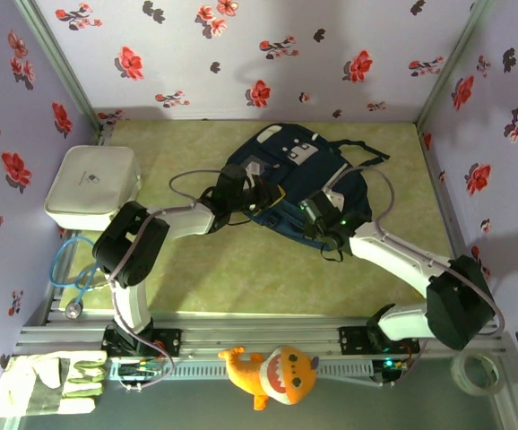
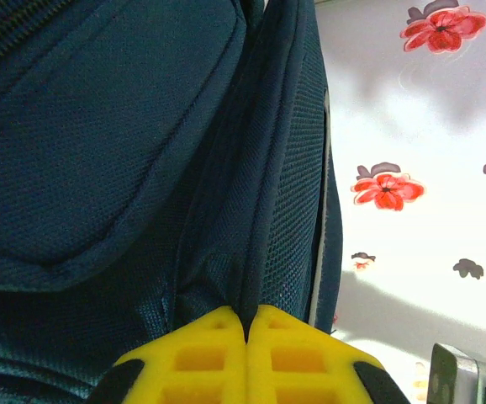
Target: Pack the student bag
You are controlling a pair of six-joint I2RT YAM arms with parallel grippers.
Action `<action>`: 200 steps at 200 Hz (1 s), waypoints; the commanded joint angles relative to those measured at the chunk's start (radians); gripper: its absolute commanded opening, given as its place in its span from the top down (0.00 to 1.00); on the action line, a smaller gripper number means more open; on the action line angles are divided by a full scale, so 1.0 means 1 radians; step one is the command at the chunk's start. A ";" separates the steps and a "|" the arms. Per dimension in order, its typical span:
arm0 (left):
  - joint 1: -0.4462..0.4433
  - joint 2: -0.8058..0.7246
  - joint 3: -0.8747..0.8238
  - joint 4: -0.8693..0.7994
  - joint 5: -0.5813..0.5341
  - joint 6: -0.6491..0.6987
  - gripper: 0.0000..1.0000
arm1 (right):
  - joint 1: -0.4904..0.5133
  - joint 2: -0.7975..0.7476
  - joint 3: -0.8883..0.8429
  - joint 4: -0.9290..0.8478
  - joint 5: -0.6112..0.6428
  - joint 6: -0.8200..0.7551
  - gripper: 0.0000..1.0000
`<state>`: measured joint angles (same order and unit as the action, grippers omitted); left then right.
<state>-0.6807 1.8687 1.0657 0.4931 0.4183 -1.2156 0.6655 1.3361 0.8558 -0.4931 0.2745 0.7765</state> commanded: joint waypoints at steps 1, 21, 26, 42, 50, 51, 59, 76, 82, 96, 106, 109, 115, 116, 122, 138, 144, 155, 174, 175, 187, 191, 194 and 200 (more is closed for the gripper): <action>0.012 0.005 0.016 0.064 -0.004 0.034 1.00 | -0.005 0.022 0.046 -0.044 -0.062 -0.150 0.81; 0.013 0.007 0.019 0.061 -0.004 0.037 1.00 | -0.006 0.026 0.052 -0.059 -0.032 -0.171 0.83; 0.013 0.006 0.019 0.061 -0.004 0.037 1.00 | -0.007 0.026 0.051 -0.059 -0.026 -0.172 0.83; 0.012 0.007 0.022 0.059 -0.005 0.037 1.00 | -0.007 0.025 0.052 -0.065 0.000 -0.172 0.86; 0.013 0.007 0.023 0.058 -0.004 0.037 1.00 | -0.007 0.021 0.052 -0.070 0.023 -0.168 0.87; 0.013 0.008 0.023 0.058 -0.004 0.038 1.00 | -0.007 0.020 0.052 -0.071 0.026 -0.168 0.87; 0.014 0.008 0.024 0.055 -0.006 0.039 1.00 | -0.007 0.018 0.053 -0.080 0.051 -0.162 0.89; 0.016 0.009 0.023 0.049 -0.008 0.041 1.00 | -0.007 0.006 0.052 -0.102 0.124 -0.153 0.92; 0.018 0.007 0.020 0.047 -0.011 0.042 1.00 | -0.011 -0.001 0.051 -0.113 0.148 -0.147 0.93; 0.023 0.003 0.012 0.046 -0.015 0.042 1.00 | -0.030 -0.013 0.046 -0.135 0.180 -0.136 0.96; 0.028 0.002 0.008 0.047 -0.014 0.043 1.00 | -0.055 -0.020 0.042 -0.148 0.179 -0.133 0.97; 0.029 0.002 0.007 0.048 -0.013 0.044 1.00 | -0.064 -0.022 0.040 -0.150 0.176 -0.134 0.98; 0.032 0.001 0.004 0.048 -0.010 0.047 1.00 | -0.079 -0.024 0.036 -0.152 0.171 -0.137 0.98; 0.032 0.001 0.004 0.048 -0.010 0.048 1.00 | -0.081 -0.025 0.036 -0.153 0.171 -0.137 0.98; 0.035 0.001 0.001 0.047 -0.006 0.050 1.00 | -0.095 -0.029 0.033 -0.153 0.167 -0.142 0.99; 0.040 0.003 -0.007 0.050 -0.005 0.051 1.00 | -0.122 -0.032 0.028 -0.142 0.149 -0.173 1.00; 0.044 0.004 -0.010 0.051 -0.005 0.050 1.00 | -0.129 -0.030 0.030 -0.142 0.147 -0.186 1.00; 0.051 0.002 -0.018 0.054 -0.004 0.051 1.00 | -0.133 -0.021 0.042 -0.138 0.135 -0.222 1.00; 0.066 -0.007 -0.033 0.053 0.003 0.058 1.00 | -0.129 -0.002 0.070 -0.107 0.067 -0.297 1.00; 0.067 -0.008 -0.034 0.053 0.004 0.058 1.00 | -0.128 -0.001 0.072 -0.105 0.051 -0.300 1.00; 0.078 -0.022 -0.047 0.048 0.003 0.066 0.90 | -0.110 0.012 0.093 -0.081 -0.002 -0.339 1.00; 0.084 -0.027 -0.053 0.047 0.004 0.070 0.85 | -0.101 0.017 0.101 -0.074 -0.010 -0.348 1.00; 0.087 -0.033 -0.058 0.047 0.003 0.073 0.83 | -0.094 0.020 0.106 -0.068 -0.016 -0.356 1.00; 0.094 -0.043 -0.068 0.044 0.003 0.079 0.77 | -0.080 0.029 0.121 -0.055 -0.031 -0.371 1.00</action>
<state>-0.6498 1.8732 1.0355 0.5095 0.4446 -1.1877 0.5636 1.3365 0.9092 -0.5747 0.2779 0.5034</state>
